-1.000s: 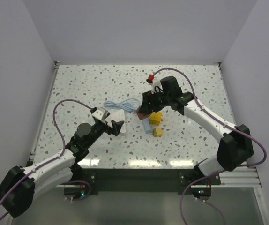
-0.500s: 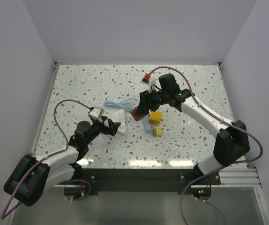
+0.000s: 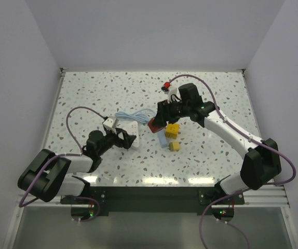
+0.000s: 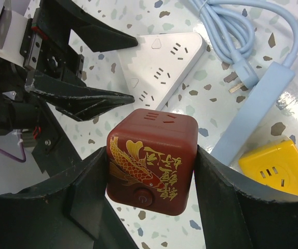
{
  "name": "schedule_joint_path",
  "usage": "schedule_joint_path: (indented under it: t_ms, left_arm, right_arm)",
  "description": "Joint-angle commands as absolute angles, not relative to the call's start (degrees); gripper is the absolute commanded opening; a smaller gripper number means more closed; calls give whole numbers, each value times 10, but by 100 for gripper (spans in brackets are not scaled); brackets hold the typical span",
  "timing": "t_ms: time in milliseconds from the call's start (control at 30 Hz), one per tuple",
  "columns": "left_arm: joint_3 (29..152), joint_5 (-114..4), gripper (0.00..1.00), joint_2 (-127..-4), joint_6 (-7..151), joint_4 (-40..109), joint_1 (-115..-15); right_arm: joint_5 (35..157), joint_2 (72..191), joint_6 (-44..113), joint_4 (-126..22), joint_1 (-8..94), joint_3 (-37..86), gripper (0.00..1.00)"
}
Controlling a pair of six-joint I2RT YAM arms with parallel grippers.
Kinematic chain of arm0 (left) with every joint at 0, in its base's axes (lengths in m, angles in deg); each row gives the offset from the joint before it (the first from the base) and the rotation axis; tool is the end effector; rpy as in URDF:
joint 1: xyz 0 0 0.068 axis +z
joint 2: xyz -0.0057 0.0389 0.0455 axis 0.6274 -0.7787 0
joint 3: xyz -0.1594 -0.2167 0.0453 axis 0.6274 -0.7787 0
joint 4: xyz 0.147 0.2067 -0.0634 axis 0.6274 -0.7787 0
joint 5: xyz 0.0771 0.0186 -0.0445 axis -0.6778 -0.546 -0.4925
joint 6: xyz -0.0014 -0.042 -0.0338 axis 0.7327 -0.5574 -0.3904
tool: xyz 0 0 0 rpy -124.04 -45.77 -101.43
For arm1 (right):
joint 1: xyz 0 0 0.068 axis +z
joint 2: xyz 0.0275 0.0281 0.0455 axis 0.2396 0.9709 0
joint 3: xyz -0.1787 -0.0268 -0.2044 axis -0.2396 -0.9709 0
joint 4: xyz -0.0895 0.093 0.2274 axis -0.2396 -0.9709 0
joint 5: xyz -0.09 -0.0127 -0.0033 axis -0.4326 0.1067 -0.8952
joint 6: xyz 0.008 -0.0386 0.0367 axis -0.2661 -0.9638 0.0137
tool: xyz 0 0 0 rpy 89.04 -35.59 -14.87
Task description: Insert the plug
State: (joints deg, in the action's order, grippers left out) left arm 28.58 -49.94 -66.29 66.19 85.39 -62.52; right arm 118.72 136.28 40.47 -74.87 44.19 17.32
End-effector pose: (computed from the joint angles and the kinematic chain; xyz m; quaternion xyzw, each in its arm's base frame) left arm 0.1956 -0.0948 0.1462 0.1161 0.7710 -0.3020 0.5486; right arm 0.2767 0.1828 0.2945 -0.2447 0.8478 0.3701 0.2904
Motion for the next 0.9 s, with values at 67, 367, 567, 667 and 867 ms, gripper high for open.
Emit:
schedule_joint_path:
  t_ms: [67, 367, 567, 667, 867]
  left_arm:
    - [297, -473, 100, -683, 656, 914, -621]
    - [295, -505, 100, -617, 681, 887, -621]
    - [327, -569, 100, -641, 683, 851, -608]
    - [337, -558, 100, -683, 668, 866, -595]
    - [322, -490, 100, -721, 631, 915, -585]
  right_arm:
    - [1163, 1331, 426, -715, 440, 167, 0]
    - [1154, 1342, 435, -707, 441, 164, 0]
    - [1146, 1335, 436, -707, 440, 160, 0]
    - [1144, 1335, 436, -707, 440, 159, 0]
    - [1140, 1332, 432, -713, 440, 157, 0]
